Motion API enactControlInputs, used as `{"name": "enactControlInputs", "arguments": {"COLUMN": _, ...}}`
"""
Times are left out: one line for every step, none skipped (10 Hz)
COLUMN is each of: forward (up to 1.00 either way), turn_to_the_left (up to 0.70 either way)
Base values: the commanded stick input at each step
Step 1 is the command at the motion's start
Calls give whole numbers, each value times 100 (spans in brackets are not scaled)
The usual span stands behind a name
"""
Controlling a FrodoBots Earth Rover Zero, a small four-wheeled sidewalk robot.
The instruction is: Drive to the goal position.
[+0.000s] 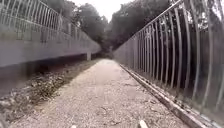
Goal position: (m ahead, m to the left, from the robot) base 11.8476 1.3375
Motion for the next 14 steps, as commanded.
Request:
{"name": "enactControlInputs", "arguments": {"forward": 100, "turn_to_the_left": 0}}
{"name": "enactControlInputs", "arguments": {"forward": 100, "turn_to_the_left": 0}}
{"name": "enactControlInputs", "arguments": {"forward": 100, "turn_to_the_left": 0}}
{"name": "enactControlInputs", "arguments": {"forward": 100, "turn_to_the_left": 0}}
{"name": "enactControlInputs", "arguments": {"forward": 100, "turn_to_the_left": 0}}
{"name": "enactControlInputs", "arguments": {"forward": 100, "turn_to_the_left": 0}}
{"name": "enactControlInputs", "arguments": {"forward": 100, "turn_to_the_left": 0}}
{"name": "enactControlInputs", "arguments": {"forward": 100, "turn_to_the_left": 0}}
{"name": "enactControlInputs", "arguments": {"forward": 100, "turn_to_the_left": 0}}
{"name": "enactControlInputs", "arguments": {"forward": 100, "turn_to_the_left": 0}}
{"name": "enactControlInputs", "arguments": {"forward": 100, "turn_to_the_left": 0}}
{"name": "enactControlInputs", "arguments": {"forward": 100, "turn_to_the_left": 0}}
{"name": "enactControlInputs", "arguments": {"forward": 100, "turn_to_the_left": 0}}
{"name": "enactControlInputs", "arguments": {"forward": 100, "turn_to_the_left": 0}}
